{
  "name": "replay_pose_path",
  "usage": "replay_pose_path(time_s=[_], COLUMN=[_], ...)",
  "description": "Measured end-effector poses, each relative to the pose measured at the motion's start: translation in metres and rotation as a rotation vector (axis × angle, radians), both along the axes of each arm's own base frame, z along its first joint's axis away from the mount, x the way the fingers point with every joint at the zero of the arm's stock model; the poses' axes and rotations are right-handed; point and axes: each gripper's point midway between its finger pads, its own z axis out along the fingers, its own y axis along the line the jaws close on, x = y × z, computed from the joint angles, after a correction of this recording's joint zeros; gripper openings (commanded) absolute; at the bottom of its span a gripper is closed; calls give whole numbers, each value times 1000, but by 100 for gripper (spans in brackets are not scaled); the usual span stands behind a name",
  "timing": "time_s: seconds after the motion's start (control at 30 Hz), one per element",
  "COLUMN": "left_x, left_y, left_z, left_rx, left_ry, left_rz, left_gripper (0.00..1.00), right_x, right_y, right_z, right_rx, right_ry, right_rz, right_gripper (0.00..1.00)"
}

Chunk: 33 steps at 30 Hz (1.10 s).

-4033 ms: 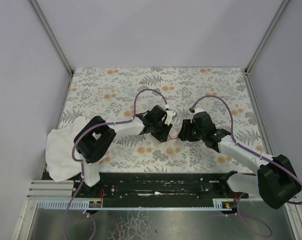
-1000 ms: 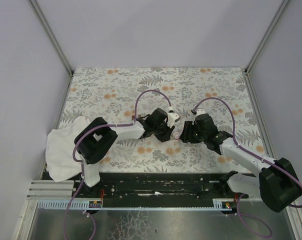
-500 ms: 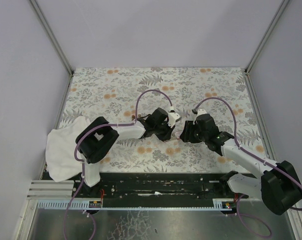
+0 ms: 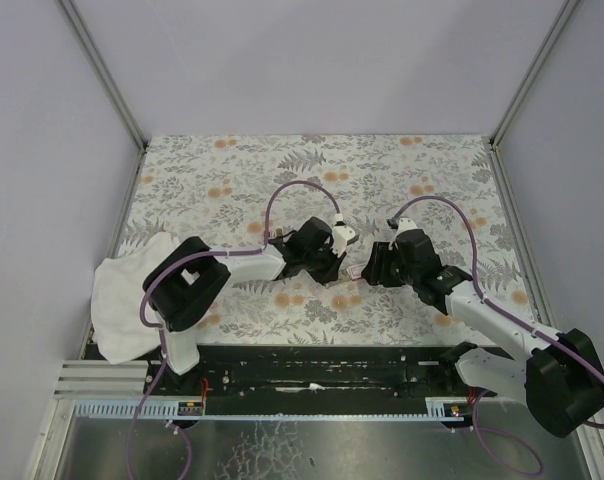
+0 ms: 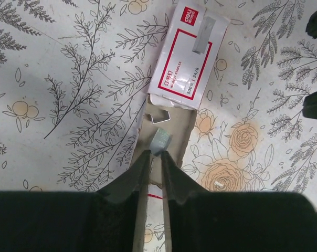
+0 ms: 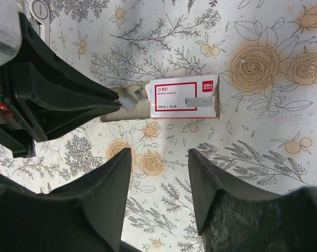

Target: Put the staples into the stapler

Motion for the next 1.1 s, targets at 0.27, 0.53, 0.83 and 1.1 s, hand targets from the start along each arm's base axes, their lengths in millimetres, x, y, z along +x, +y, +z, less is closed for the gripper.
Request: replay_pose_path(time_s=[0.27, 0.53, 0.83, 1.1], left_x=[0, -2, 0, 1], left_y=[-1, -3, -6, -6], left_z=[4, 12, 10, 1], left_rx=[-10, -35, -36, -15], left_ry=[3, 10, 7, 2], left_rz=[9, 21, 0, -20], left_gripper=[10, 28, 36, 37], right_x=[-1, -2, -2, -3], right_y=[-1, -2, -3, -3], right_z=[0, -1, -2, -5], right_rx=[-3, -4, -5, -8], right_ry=[4, 7, 8, 17], right_rz=[-1, -4, -4, -4], right_gripper=[54, 55, 55, 55])
